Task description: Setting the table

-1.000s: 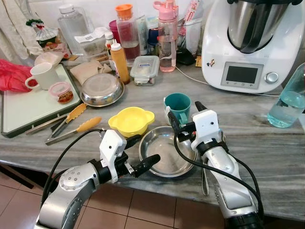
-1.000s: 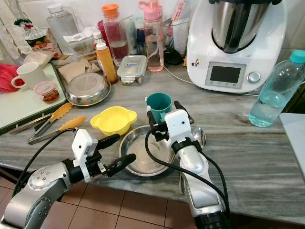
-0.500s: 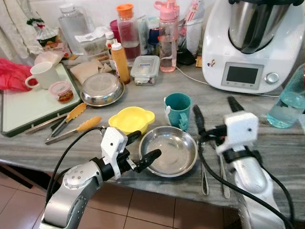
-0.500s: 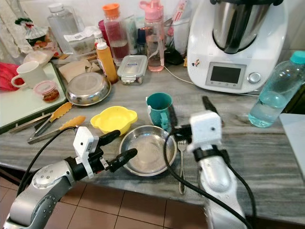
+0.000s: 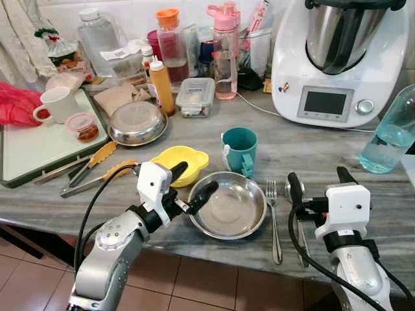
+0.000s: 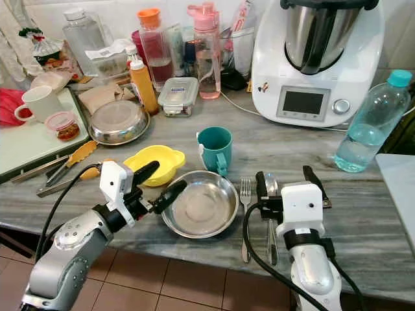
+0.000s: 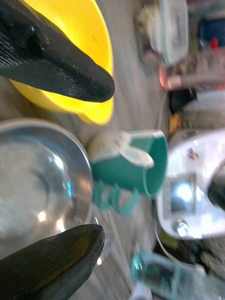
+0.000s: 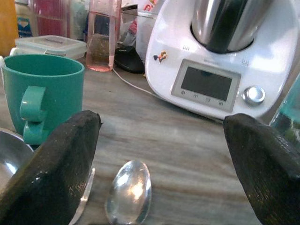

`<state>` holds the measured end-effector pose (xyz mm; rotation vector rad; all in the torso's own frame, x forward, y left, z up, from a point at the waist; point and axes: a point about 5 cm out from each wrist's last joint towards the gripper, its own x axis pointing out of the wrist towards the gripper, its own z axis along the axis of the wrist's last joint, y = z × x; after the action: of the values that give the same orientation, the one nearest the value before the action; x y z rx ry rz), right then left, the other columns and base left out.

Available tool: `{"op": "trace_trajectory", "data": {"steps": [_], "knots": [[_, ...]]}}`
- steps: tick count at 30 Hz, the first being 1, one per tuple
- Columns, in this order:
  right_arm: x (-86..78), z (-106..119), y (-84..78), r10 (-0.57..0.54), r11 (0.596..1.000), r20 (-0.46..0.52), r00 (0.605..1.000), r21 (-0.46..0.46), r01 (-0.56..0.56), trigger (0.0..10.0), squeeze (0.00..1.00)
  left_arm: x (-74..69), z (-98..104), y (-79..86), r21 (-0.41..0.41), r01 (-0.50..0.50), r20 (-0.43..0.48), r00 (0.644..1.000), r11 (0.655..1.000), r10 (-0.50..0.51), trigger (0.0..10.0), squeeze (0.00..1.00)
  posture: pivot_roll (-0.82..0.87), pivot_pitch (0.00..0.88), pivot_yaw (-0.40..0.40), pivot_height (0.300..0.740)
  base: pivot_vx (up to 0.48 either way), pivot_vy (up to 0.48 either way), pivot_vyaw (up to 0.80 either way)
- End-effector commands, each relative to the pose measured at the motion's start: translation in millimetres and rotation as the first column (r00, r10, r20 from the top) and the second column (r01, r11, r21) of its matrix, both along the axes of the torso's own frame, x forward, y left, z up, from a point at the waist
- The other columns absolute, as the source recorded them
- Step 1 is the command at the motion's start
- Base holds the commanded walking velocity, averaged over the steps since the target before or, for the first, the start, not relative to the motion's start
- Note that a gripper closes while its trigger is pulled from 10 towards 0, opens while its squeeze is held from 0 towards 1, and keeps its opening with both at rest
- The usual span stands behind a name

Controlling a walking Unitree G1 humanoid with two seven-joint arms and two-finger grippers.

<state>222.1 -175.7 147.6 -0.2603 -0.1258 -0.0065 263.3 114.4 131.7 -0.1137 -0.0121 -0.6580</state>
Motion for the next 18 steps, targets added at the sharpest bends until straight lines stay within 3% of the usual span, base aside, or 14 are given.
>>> {"op": "trace_trajectory", "data": {"steps": [1, 3, 4, 5, 11, 15, 18], "knots": [[-1.1, 3, 0.5, 0.002, 1.000, 0.010, 1.000, -0.018, -0.002, 10.0, 0.79, 0.6, -3, 5.9, 0.027, -0.042, -0.015, 0.999, 0.999, 0.042, 10.0, 0.00, -0.16, 0.032, 0.073, 0.740, 0.000, 0.000, 0.00], [-0.1, 3, 0.4, 0.008, 0.999, 0.010, 1.000, -0.033, -0.008, 10.0, 0.45, 0.2, -6, 6.2, 0.061, -0.063, -0.009, 0.998, 0.996, 0.064, 10.0, 0.00, -0.15, 0.031, 0.070, 0.740, 0.000, 0.000, 0.00], [1.4, 2, 0.4, 0.010, 0.999, 0.005, 1.000, -0.034, -0.010, 10.0, 0.16, 1.0, -9, 8.1, 0.083, -0.105, -0.012, 0.994, 0.991, 0.106, 10.0, 0.00, -0.15, 0.028, 0.067, 0.740, 0.000, 0.000, 0.00], [2.1, 2, 0.6, 0.015, 0.999, 0.003, 1.000, -0.033, -0.015, 10.0, 0.00, 2.6, -8, 10.6, 0.089, -0.140, -0.003, 0.990, 0.986, 0.141, 10.0, 0.00, -0.15, 0.029, 0.065, 0.740, 0.000, 0.000, 0.00], [2.6, 2, 1.7, 0.036, 0.998, 0.000, 0.999, -0.043, -0.036, 10.0, 0.00, 11.2, -8, 30.2, 0.137, -0.316, 0.046, 0.949, 0.939, 0.313, 10.0, 0.00, -0.15, 0.024, 0.053, 0.740, 0.000, 0.000, 0.00], [3.7, 1, 0.9, 0.036, 0.998, -0.008, 0.999, -0.041, -0.036, 10.0, 0.00, 9.0, -13, 43.7, 0.161, -0.385, 0.040, 0.923, 0.909, 0.384, 10.0, 0.00, -0.14, 0.021, 0.051, 0.740, 0.000, 0.000, 0.00], [5.0, -1, 0.1, 0.032, 0.999, -0.018, 0.999, -0.041, -0.033, 10.0, 0.00, 6.3, -17, 44.2, 0.173, -0.385, 0.036, 0.922, 0.907, 0.385, 10.0, 0.00, -0.14, 0.022, 0.050, 0.740, 0.000, 0.000, -0.51]]}}
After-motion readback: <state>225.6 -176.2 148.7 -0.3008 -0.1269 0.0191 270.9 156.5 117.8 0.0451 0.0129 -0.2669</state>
